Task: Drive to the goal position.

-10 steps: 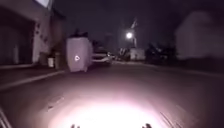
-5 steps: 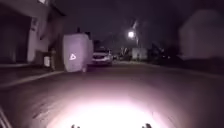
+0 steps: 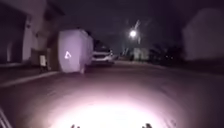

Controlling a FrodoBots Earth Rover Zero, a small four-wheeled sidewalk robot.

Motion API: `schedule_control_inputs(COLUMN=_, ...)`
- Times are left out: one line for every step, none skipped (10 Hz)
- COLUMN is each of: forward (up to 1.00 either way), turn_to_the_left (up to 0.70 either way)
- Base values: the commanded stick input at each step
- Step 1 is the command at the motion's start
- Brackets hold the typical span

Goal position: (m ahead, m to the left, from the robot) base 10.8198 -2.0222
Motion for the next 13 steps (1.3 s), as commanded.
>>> schedule_control_inputs(forward=1.00, turn_to_the_left=-0.40)
schedule_control_inputs(forward=1.00, turn_to_the_left=-0.40)
schedule_control_inputs(forward=1.00, turn_to_the_left=-0.40)
schedule_control_inputs(forward=1.00, turn_to_the_left=-0.15)
schedule_control_inputs(forward=1.00, turn_to_the_left=0.00)
schedule_control_inputs(forward=1.00, turn_to_the_left=0.00)
schedule_control_inputs(forward=1.00, turn_to_the_left=0.00)
schedule_control_inputs(forward=1.00, turn_to_the_left=0.00)
schedule_control_inputs(forward=1.00, turn_to_the_left=0.00)
schedule_control_inputs(forward=1.00, turn_to_the_left=0.00)
schedule_control_inputs(forward=1.00, turn_to_the_left=0.00)
schedule_control_inputs(forward=1.00, turn_to_the_left=0.00)
schedule_control_inputs(forward=1.00, turn_to_the_left=0.00)
